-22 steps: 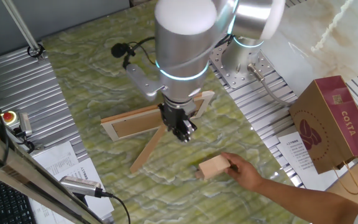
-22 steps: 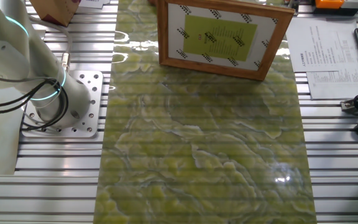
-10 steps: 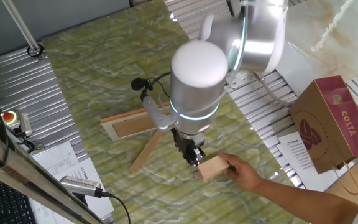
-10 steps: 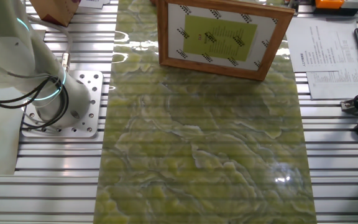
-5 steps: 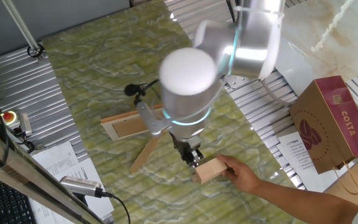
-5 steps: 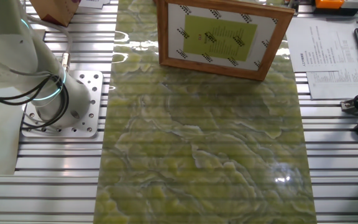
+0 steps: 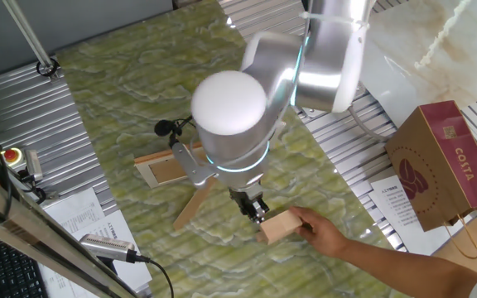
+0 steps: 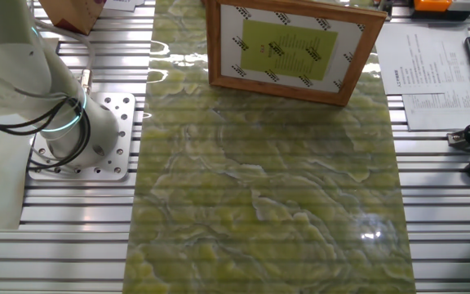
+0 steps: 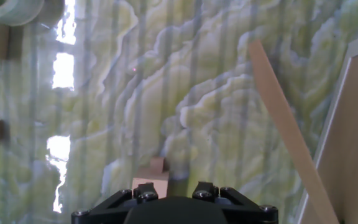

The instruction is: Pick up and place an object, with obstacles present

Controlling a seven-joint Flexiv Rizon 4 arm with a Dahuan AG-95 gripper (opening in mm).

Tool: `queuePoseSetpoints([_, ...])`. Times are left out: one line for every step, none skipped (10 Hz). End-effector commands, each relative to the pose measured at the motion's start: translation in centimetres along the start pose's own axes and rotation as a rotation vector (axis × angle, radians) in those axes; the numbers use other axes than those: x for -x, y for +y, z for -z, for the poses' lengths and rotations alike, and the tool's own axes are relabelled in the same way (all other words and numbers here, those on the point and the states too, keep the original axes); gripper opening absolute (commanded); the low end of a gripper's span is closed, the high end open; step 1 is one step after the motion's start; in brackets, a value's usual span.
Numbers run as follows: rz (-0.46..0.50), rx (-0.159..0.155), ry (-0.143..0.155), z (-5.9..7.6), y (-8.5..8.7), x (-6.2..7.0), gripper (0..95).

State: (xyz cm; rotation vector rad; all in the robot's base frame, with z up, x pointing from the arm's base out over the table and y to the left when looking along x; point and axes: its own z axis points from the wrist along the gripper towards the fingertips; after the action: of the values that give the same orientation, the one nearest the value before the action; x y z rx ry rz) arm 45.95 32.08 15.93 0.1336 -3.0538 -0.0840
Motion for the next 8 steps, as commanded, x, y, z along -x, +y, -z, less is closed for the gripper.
queuePoseSetpoints([-0.014, -0.001, -0.019, -2.7, 0.7, 0.7, 38.0])
queuePoseSetpoints([-0.02, -0.003, -0.029, -3.4, 1.2, 0.9, 38.0])
queuePoseSetpoints([-0.035, -0.004, -0.032, -4.2, 2.1, 1.1, 38.0])
queuePoseSetpoints([-0.038, -0.004, -0.031, -4.3, 2.3, 1.1, 38.0])
queuePoseSetpoints([-0.044, -0.006, -0.029, -4.8, 2.7, 1.1, 38.0])
queuePoseSetpoints([-0.048, -0.008, -0.034, -5.6, 2.9, 1.2, 38.0])
queuePoseSetpoints([-0.052, -0.01, -0.039, -6.2, 2.9, 1.3, 38.0])
queuePoseSetpoints([-0.06, -0.012, -0.048, -6.8, 3.0, 1.7, 38.0])
